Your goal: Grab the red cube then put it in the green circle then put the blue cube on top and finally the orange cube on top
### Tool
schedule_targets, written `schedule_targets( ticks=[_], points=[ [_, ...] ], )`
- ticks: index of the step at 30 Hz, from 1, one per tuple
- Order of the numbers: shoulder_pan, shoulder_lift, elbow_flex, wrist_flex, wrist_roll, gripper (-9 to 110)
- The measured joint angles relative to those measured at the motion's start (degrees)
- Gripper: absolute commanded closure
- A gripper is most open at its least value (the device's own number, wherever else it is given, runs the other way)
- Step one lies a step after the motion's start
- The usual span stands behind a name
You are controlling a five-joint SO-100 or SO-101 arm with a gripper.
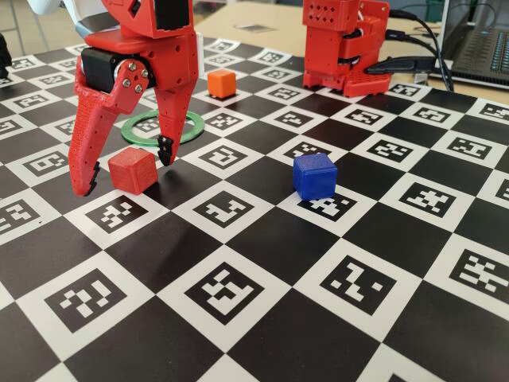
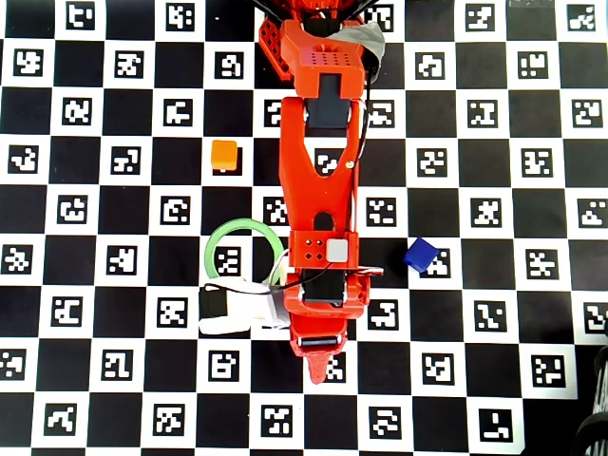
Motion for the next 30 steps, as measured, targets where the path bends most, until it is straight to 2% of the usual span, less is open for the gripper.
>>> schedule_targets(
  ticks=[30],
  points=[
    [0.0, -1.1, -1.6, -1.9, -2.1, 53]
  ],
)
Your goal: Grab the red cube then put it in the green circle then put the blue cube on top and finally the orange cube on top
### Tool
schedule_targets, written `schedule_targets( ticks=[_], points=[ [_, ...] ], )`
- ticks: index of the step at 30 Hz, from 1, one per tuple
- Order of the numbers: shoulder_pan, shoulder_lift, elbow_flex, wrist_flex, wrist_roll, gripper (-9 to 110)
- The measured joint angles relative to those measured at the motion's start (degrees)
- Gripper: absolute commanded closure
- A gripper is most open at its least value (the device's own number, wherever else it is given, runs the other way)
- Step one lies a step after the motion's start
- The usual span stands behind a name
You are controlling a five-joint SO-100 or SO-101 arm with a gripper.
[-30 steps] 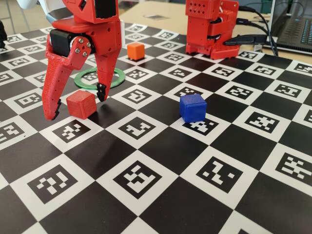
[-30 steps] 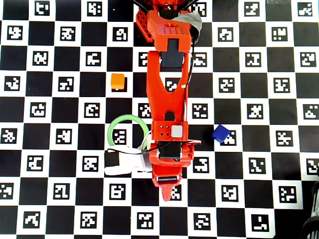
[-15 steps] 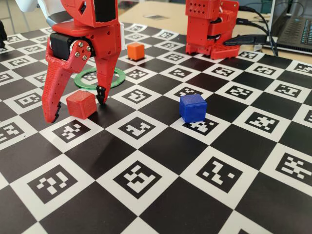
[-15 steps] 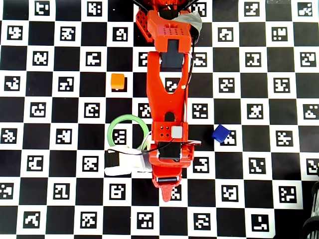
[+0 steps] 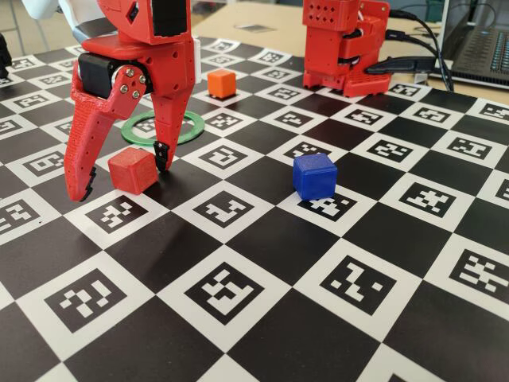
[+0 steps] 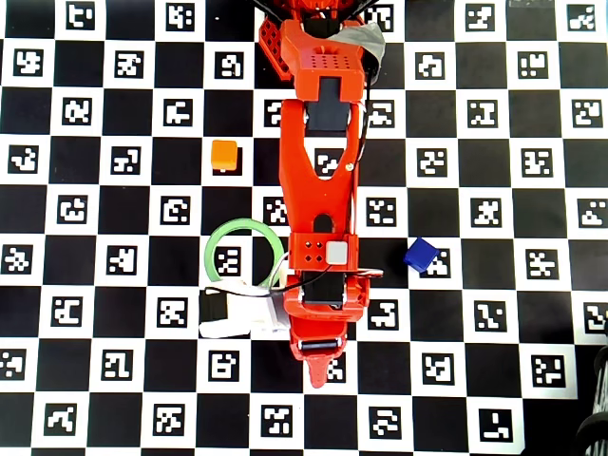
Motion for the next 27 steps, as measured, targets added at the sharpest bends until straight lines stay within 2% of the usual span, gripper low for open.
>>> schedule_targets(
  ticks=[13, 27],
  points=[
    [0.0, 0.0, -2.1, 2.5, -6.8, 52],
    [0.0, 0.0, -2.1, 2.0, -7.5, 52]
  ],
)
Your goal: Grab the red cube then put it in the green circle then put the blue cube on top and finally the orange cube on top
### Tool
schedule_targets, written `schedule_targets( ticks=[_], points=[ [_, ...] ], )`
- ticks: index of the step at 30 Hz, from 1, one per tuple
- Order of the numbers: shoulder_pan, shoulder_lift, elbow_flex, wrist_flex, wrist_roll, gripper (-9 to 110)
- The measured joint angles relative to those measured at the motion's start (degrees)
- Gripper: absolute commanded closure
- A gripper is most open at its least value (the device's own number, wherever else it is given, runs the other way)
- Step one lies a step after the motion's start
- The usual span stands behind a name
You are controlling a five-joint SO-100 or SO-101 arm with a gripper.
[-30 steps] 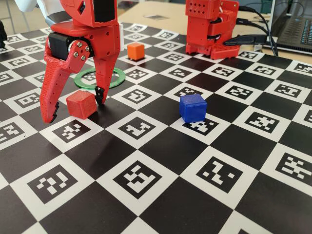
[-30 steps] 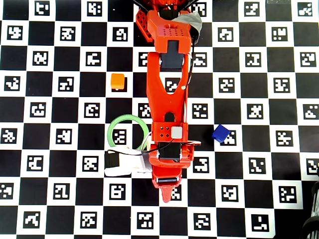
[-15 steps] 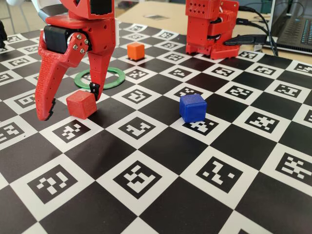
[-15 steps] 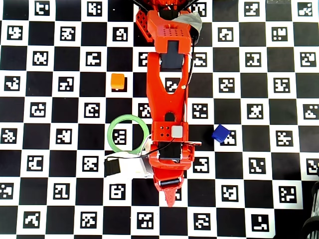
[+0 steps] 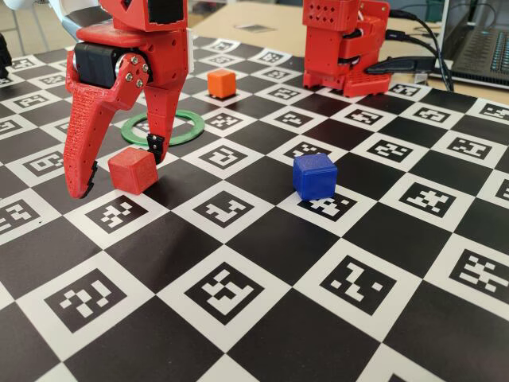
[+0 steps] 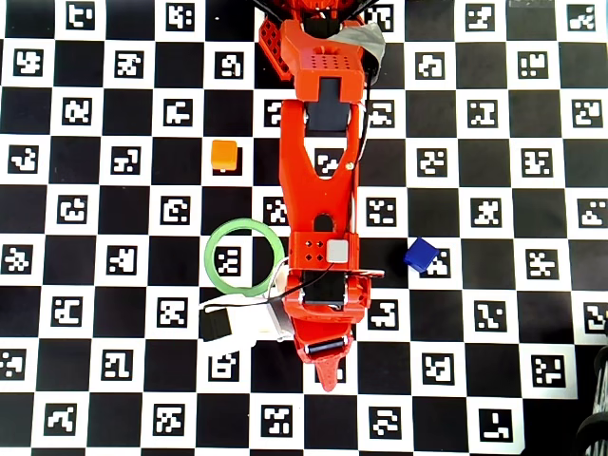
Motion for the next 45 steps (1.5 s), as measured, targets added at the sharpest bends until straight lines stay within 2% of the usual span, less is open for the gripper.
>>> schedule_targets(
  ticks=[10, 23, 37, 45],
  points=[
    [0.0, 0.0, 0.0, -2.0, -0.4, 62],
    [0.0, -0.1, 1.8, -2.8, -2.2, 89],
    [0.0, 0.8, 1.8, 0.4, -2.3, 91],
    [0.5, 14.1, 6.7, 7.3, -1.1, 92]
  ],
)
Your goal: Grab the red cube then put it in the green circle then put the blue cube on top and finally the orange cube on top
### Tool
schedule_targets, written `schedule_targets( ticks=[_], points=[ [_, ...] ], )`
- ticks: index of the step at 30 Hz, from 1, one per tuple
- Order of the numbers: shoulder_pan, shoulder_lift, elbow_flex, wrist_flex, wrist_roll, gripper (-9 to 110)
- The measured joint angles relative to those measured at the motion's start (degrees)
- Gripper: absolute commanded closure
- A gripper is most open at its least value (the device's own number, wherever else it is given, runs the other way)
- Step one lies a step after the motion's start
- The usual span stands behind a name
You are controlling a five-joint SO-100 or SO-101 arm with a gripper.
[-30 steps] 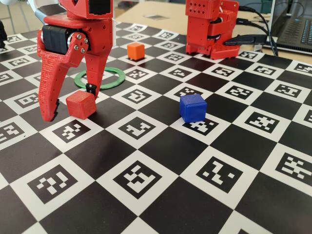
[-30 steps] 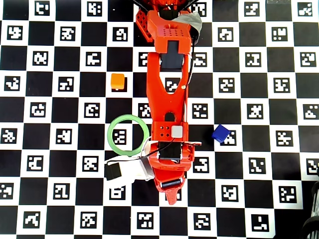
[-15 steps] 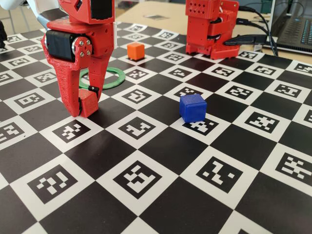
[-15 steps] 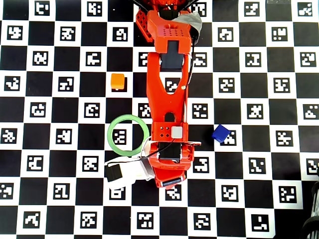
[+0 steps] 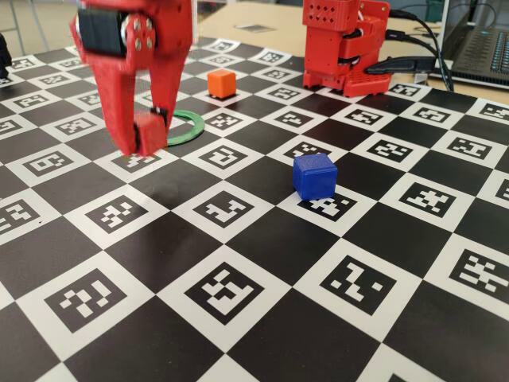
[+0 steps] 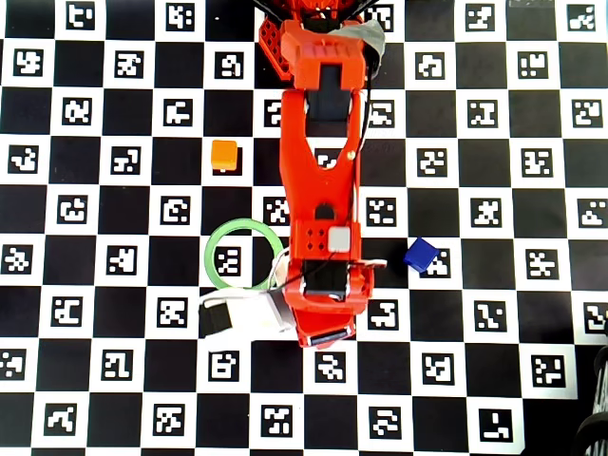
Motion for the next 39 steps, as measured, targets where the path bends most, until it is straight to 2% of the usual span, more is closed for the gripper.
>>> schedule_targets(
  ticks=[9, 16, 26, 39],
  points=[
    [7.3, 21.2, 11.5, 8.3, 2.8, 92],
    [14.9, 32.7, 20.0, 10.6, 1.0, 94],
    [16.8, 36.6, 34.1, 0.9, -2.0, 94],
    [12.3, 34.4, 38.0, -7.9, 0.9, 94]
  ],
)
